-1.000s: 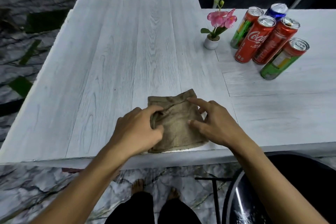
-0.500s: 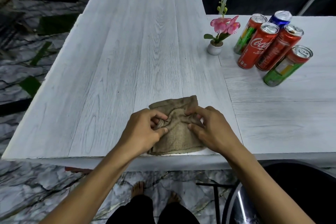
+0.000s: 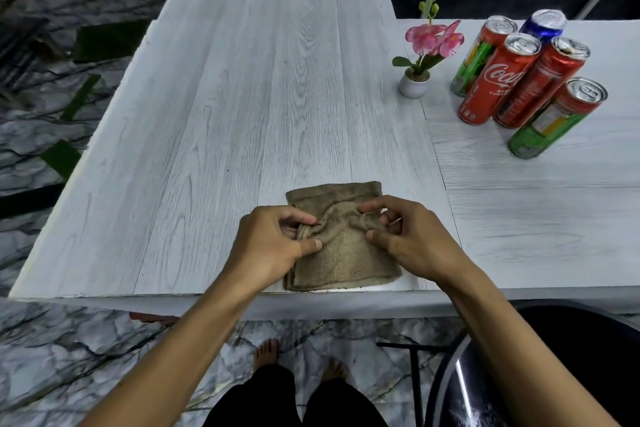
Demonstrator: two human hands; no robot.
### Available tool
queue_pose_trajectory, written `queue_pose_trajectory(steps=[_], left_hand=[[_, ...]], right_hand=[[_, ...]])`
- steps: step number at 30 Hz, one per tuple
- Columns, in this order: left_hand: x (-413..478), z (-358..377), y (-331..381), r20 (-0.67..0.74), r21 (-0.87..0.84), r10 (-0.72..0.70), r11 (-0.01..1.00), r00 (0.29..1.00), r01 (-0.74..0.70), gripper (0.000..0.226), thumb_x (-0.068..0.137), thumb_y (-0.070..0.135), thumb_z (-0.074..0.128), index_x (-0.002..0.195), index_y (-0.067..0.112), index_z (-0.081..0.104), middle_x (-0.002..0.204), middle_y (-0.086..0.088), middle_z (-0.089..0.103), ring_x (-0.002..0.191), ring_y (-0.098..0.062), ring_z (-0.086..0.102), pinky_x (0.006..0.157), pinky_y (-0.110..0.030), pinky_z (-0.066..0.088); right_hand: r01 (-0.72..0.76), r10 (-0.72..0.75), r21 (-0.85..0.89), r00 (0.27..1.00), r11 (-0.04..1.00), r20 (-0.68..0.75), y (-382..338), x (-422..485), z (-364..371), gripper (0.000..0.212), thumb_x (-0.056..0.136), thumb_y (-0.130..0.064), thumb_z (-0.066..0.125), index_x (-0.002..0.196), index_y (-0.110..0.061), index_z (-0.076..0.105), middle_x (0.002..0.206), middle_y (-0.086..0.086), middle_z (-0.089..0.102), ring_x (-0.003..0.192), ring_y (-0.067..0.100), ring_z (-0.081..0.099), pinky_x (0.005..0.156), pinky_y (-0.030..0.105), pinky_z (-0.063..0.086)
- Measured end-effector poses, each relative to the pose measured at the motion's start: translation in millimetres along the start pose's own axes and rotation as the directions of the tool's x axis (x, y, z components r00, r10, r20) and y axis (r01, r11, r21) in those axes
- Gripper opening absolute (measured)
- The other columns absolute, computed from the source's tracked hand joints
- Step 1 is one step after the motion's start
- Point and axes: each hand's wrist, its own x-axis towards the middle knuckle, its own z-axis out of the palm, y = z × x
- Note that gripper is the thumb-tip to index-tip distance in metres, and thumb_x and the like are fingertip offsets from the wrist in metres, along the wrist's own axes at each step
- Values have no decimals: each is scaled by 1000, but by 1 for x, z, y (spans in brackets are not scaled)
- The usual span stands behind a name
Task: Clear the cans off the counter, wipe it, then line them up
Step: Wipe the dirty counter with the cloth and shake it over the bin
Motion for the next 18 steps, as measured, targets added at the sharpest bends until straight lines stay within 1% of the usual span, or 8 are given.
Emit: queue_pose_trajectory(steps=[2,4,7,10,13,15,17,18], left_hand=[[2,-3,0,25,-11,-23,1000,999,24,35,70,25,95,101,30,80,94,16,70,78,2,65,58,-1,41],[4,-5,-1,42,-4,-38,999,998,38,35,68,27,96,99,31,80,93,13,71,81,1,66,59,-3,41],[6,-8,-2,69,1,-54,999,996,54,32,66,30,96,94,33,81,87,8,72,85,-5,68,67,-16,47],[8,-9,-3,108,-38,-52,998,993,57,27,66,28,97,88,32,82,84,4,74,86,-11,71,78,-29,56],[8,-7,-1,112,-81,-18,996,994,27,24,67,24,96,85,30,82,88,3,75,85,-18,73,83,-33,59],[6,-3,0,85,-106,0,994,996,9,23,68,23,96,85,31,82,89,8,76,81,-19,73,78,-26,60],[3,1,1,53,-127,13,992,999,-6,23,69,23,95,85,31,81,92,16,76,79,-10,73,68,-12,54],[2,2,0,43,-143,16,990,999,-9,24,69,22,95,85,31,81,94,18,76,79,-6,73,66,-9,52]], right_hand=[[-17,16,6,1000,1000,15,0,0,-1,38,85,-16,80,116,-37,73,83,-9,57,63,-6,53,63,7,40],[-33,33,-2,999,999,26,-1,0,-1,43,81,-20,85,117,-38,72,83,-9,58,64,0,54,61,9,41],[-39,40,-29,999,999,36,-3,2,-1,47,79,-23,87,119,-40,72,81,-8,62,71,2,58,61,6,41],[-32,34,-44,999,999,40,-4,2,-2,41,82,-25,85,118,-38,73,80,-7,62,73,1,58,62,4,39],[-24,24,5,999,1000,27,-3,0,-4,32,86,-26,82,115,-38,75,81,-8,61,71,-1,57,65,6,40],[-19,18,66,1000,998,14,0,-3,-7,30,86,-25,81,112,-39,76,85,-6,62,71,1,56,71,11,44],[-15,15,117,1000,993,4,2,-5,-8,30,84,-23,83,109,-39,76,90,-2,64,73,5,56,78,22,49],[-11,10,134,1000,991,4,3,-5,-8,31,83,-21,84,108,-38,77,91,-1,64,73,6,56,80,26,50]])
